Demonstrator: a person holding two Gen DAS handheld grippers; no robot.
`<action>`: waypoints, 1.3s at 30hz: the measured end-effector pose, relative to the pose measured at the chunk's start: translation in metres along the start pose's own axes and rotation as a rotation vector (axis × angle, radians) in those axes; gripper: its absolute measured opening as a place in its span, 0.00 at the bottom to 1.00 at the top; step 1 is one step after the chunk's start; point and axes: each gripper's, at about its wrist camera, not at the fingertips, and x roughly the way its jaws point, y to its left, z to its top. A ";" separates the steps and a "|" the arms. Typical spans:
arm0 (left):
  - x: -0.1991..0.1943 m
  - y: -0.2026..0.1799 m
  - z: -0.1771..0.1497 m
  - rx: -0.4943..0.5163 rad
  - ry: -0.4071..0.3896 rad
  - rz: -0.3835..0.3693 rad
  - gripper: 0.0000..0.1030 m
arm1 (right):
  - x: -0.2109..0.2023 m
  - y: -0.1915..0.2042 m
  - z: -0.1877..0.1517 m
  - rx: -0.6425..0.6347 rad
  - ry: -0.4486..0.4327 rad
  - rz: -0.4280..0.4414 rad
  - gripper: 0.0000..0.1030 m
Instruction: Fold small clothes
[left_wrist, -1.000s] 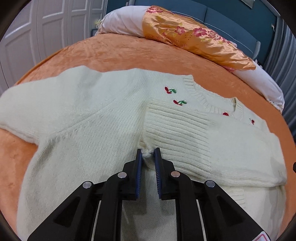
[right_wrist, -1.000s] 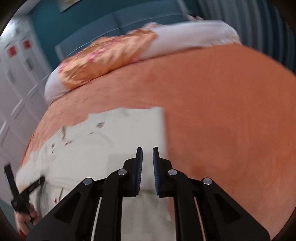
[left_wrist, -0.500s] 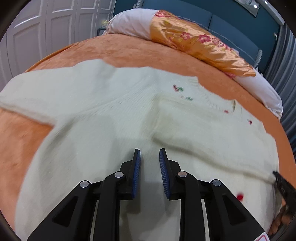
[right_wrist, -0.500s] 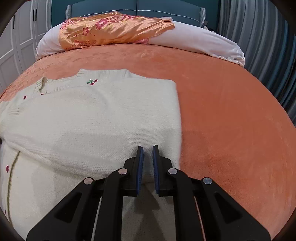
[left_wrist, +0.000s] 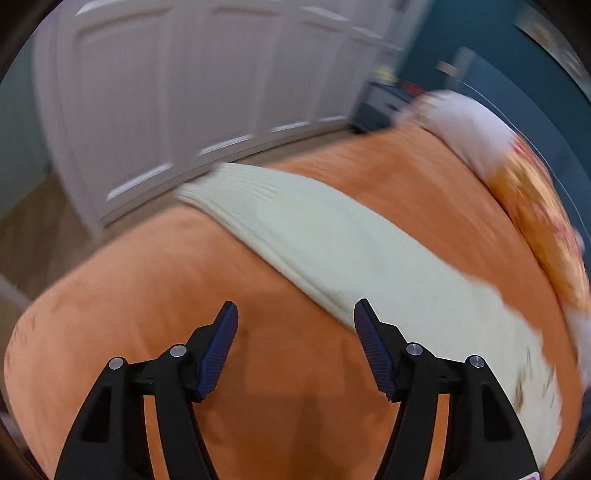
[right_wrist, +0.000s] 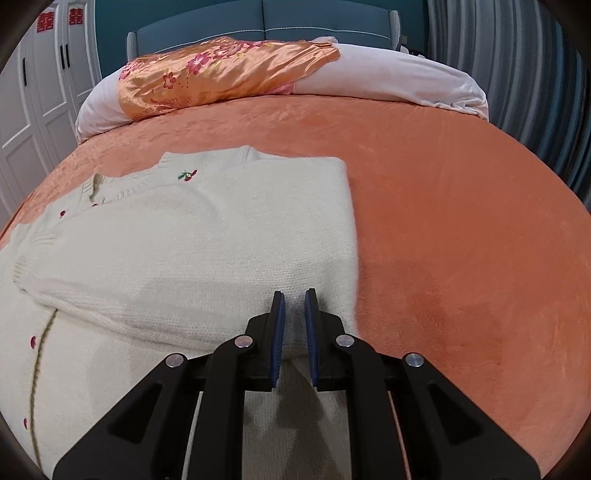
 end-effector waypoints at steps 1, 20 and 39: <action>0.009 0.009 0.010 -0.044 0.013 0.008 0.61 | 0.001 0.001 -0.001 -0.001 -0.002 -0.004 0.10; -0.084 -0.214 0.005 0.323 -0.149 -0.327 0.07 | 0.005 -0.009 -0.004 0.083 -0.036 0.076 0.10; -0.067 -0.332 -0.273 0.587 0.186 -0.513 0.50 | 0.005 -0.032 -0.006 0.232 -0.045 0.244 0.10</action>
